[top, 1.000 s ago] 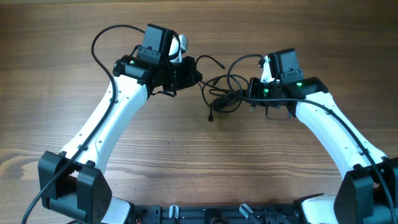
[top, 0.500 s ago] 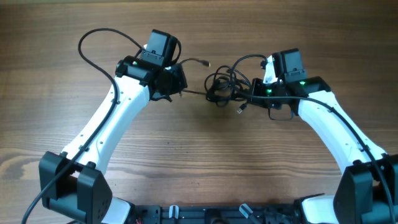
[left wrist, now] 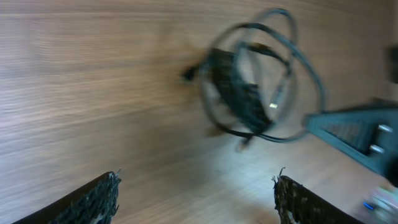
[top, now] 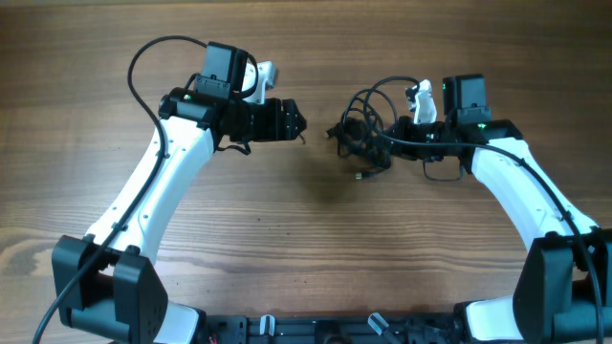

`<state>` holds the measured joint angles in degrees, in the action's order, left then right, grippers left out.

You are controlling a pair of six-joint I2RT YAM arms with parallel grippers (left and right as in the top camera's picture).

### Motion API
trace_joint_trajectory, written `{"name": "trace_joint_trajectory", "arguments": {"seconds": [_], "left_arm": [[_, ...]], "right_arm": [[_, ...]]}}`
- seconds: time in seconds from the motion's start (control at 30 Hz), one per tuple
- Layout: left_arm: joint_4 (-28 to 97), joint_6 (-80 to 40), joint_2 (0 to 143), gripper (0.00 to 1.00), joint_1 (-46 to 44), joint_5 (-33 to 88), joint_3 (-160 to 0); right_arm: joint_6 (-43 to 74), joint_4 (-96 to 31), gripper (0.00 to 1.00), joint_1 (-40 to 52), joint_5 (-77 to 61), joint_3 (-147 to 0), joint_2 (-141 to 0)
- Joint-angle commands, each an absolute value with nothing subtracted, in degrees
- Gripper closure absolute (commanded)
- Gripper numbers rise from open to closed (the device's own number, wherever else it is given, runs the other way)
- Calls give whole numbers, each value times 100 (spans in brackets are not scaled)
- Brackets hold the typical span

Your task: Untangle cables

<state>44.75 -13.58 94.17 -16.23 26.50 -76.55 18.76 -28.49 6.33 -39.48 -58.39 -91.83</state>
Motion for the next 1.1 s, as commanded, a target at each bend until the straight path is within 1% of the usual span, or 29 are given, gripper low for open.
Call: {"name": "trace_joint_trajectory", "arguments": {"seconds": [0.0,0.1,0.2,0.23,0.27,0.3,0.37,0.4,0.43,0.5,0.53,0.57,0.6,0.67,0.73,0.8,0.83,1.0,1.03,1.07], "left_arm": [[4484,-1900,9325,18,-1669,3509,-7581],[4471,-2593,9397,22,-1861,3507,-7564],[4407,-2639,9452,18,-2075,3494,-7564],[4392,-2620,9452,16,-2139,3487,-7564],[4320,-2622,9452,15,-2213,3487,-7564],[4254,-2655,9452,14,-2276,3468,-7564],[4316,-3288,9483,16,-2370,2891,-7564],[4407,-3538,9487,17,-2375,2633,-7564],[4545,-3881,9507,18,-2370,2329,-7564],[4565,-3988,9568,17,-2375,1625,-7561],[4442,-3988,9603,17,-2379,821,-7467],[4204,-3977,9609,17,-2379,497,-7332],[3970,-3896,9609,17,-2375,427,-7236],[2976,-3332,9609,15,-2368,799,-6917],[2283,-2786,9614,0,-2368,1479,-6768],[1765,-2567,9614,0,-2362,2128,-6678],[1660,-2567,9614,0,-2351,2204,-6663],[1632,-2567,9640,0,-2309,2202,-6663],[1702,-2571,9679,0,-2309,2093,-6663],[1966,-2644,9701,0,-2292,1621,-6663]], "right_arm": [[2534,-2397,96,674,-4884,-5837,-9194],[2971,-1739,96,674,-5332,-5837,-9194],[3356,-1212,96,672,-5887,-5837,-9194],[3647,-722,96,672,-6431,-5837,-9196],[4147,-268,96,672,-6696,-5837,-9196],[4858,27,96,672,-6803,-5837,-9194],[5787,740,96,672,-6941,-5837,-9196],[5981,1094,96,672,-6997,-5837,-9194],[6425,1546,96,672,-7105,-5837,-9194],[7513,2388,96,672,-7238,-5837,-9194],[8060,2969,96,674,-7334,-5837,-9194],[8291,3177,96,679,-7406,-5837,-9194],[8449,3321,96,687,-7461,-5837,-9194],[8635,3492,96,687,-7516,-5837,-9194],[8912,3522,96,687,-7590,-5837,-9194],[9113,3743,96,690,-7616,-5837,-9194],[9220,3852,96,690,-7644,-5837,-9194],[10221,5258,96,690,-7607,-5837,-9194],[10261,5557,96,690,-7594,-5837,-9194],[10097,5835,96,690,-7627,-5837,-9194]]}}
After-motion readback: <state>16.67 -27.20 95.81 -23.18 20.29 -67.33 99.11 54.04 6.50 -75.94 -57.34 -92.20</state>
